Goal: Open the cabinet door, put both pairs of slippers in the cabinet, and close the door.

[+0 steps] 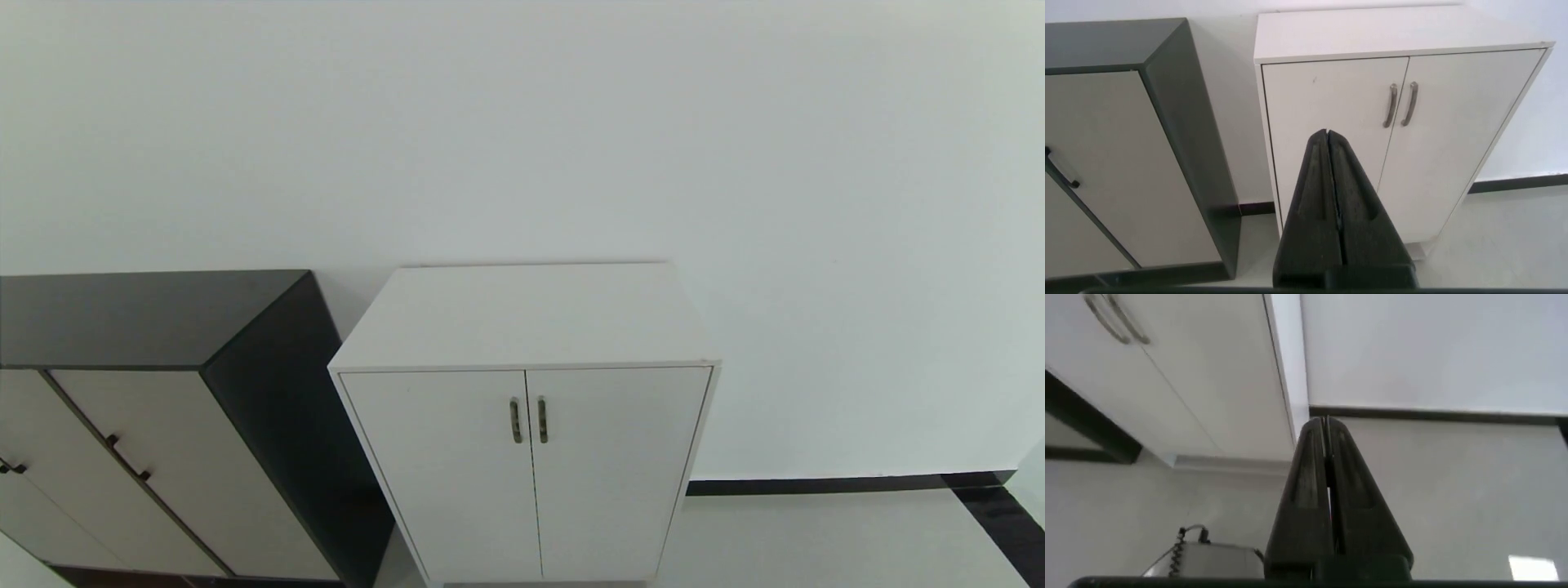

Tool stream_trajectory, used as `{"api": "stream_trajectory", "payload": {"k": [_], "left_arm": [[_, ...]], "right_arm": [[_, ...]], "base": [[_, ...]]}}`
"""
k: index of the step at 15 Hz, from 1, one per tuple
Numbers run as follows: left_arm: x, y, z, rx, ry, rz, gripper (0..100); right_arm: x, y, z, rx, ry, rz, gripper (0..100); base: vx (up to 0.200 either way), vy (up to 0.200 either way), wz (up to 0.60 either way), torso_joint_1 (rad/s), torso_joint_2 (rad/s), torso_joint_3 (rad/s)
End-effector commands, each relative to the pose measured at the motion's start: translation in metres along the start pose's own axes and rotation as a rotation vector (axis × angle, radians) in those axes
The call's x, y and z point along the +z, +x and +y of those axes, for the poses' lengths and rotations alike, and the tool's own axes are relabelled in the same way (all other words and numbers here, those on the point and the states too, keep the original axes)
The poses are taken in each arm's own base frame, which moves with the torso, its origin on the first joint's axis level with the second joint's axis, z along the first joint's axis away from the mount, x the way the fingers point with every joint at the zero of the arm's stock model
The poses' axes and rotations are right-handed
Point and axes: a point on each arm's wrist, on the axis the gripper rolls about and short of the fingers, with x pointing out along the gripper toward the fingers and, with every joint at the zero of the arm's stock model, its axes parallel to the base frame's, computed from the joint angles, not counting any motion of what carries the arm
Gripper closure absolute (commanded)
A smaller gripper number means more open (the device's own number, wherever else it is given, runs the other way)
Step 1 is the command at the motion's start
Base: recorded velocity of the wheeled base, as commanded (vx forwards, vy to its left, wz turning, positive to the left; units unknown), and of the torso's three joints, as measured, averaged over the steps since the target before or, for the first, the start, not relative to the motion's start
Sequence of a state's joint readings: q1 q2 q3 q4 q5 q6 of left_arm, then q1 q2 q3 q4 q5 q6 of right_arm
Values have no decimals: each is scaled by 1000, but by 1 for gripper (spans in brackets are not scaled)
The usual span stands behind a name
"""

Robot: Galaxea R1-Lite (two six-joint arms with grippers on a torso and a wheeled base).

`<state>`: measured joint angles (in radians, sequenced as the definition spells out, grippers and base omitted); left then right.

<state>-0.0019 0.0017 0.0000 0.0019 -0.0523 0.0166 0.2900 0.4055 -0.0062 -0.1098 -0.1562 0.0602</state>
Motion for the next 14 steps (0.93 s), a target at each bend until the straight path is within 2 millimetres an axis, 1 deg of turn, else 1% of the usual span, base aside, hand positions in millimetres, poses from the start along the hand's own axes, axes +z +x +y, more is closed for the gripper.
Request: {"api": "stream_trajectory", "payload": {"k": [1, 2, 3, 4, 5, 7, 8, 9, 10, 14], "left_arm": [[0, 0, 0, 1, 0, -1, 100], [0, 0, 0, 1, 0, -1, 100], [0, 0, 0, 1, 0, -1, 100], [0, 0, 0, 1, 0, -1, 100], [0, 0, 0, 1, 0, -1, 100], [0, 0, 0, 1, 0, -1, 100], [0, 0, 0, 1, 0, -1, 100], [0, 0, 0, 1, 0, -1, 100], [0, 0, 0, 1, -1, -1, 100], [0, 0, 0, 1, -1, -1, 100]], "right_arm": [[-14, -21, -4, 0, 18, -145, 100], [-17, -21, -3, 32, 7, -148, 100], [-19, -21, -2, 85, -68, -147, 100], [-19, -20, -1, 84, -89, -141, 100], [-18, -18, 0, 38, -80, -110, 100], [-18, -19, 1, -70, -53, -122, 100], [-18, -19, 1, -70, -53, -122, 100], [-22, -26, 3, -148, -40, -211, 100], [-24, -29, 3, -154, -41, -260, 100], [-25, -30, 3, -152, -41, -278, 100]], "base": [[0, 0, 0, 0, 0, 0], [0, 0, 0, 0, 0, 0], [0, 0, 0, 0, 0, 0], [0, 0, 0, 0, 0, 0], [0, 0, 0, 0, 0, 0], [0, 0, 0, 0, 0, 0], [0, 0, 0, 0, 0, 0], [0, 0, 0, 0, 0, 0], [0, 0, 0, 0, 0, 0], [0, 0, 0, 0, 0, 0]]}}
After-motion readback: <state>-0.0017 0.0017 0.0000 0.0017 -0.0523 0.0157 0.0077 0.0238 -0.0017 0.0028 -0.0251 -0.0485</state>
